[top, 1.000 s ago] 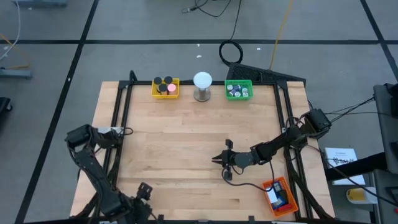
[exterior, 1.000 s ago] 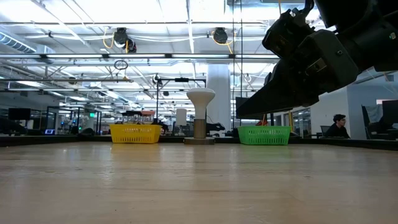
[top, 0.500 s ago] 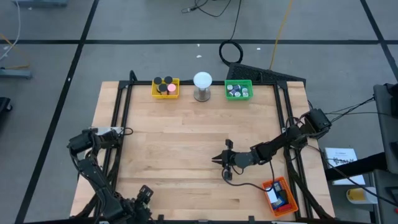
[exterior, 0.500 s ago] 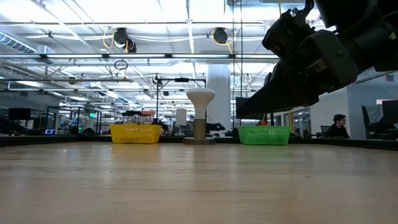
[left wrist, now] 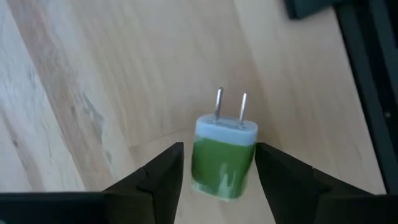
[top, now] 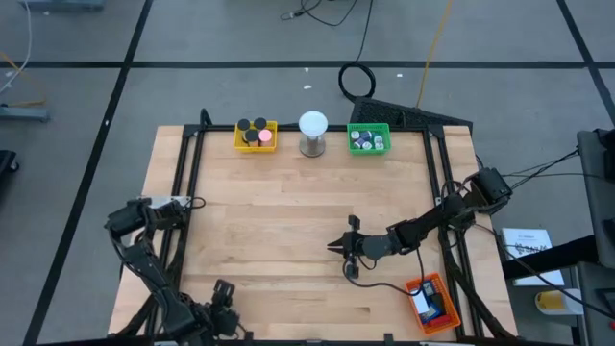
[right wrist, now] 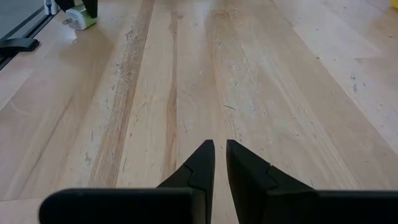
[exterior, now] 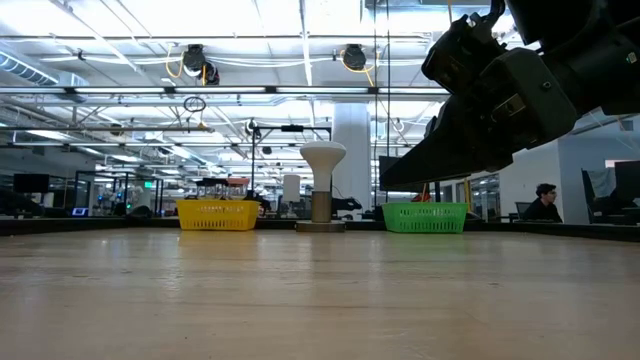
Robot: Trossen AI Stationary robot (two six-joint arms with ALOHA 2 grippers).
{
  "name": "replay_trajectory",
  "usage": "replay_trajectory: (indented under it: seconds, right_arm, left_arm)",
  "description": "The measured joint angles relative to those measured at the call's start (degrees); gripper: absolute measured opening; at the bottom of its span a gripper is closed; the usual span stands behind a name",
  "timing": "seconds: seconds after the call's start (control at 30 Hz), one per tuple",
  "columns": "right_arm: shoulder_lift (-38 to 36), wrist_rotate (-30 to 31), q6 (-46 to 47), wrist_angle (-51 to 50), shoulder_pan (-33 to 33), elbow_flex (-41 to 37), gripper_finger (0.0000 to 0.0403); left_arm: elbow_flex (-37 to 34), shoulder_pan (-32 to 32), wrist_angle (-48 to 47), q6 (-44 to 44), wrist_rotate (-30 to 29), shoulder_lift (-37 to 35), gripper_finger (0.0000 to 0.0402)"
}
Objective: Pick & Place Office items
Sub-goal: Put the green adaptor into the green bin
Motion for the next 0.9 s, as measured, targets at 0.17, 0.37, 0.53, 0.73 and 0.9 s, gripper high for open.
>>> replay_trajectory:
  seconds: [0.17,0.37,0.53,0.73,0.9]
  right_arm:
    - [0.0,0.0,0.0,0.0,0.0,0.0,0.0036]
    - [0.0,0.0,-0.5,0.0,0.0,0.0,0.0036]
    - [0.0,0.0,-0.9,0.0,0.0,0.0,0.0036]
    - [0.0,0.0,-0.9,0.1,0.0,0.0,0.0036]
    - [-0.1,0.1,-1.5,0.1,0.3,0.0,0.0036]
  left_arm:
    - [-0.3,0.9,0.4,-4.3,0.0,0.0,0.02]
    - [-1.2,1.4,5.0,-6.2,-2.2,-0.2,0.0129]
    - [-2.8,1.4,6.7,-9.6,-9.6,-0.2,0.0128]
    - [-8.0,2.3,17.9,-6.9,-24.1,-2.9,0.0128]
    - [-23.5,7.6,48.4,5.2,-34.4,-7.7,0.0128]
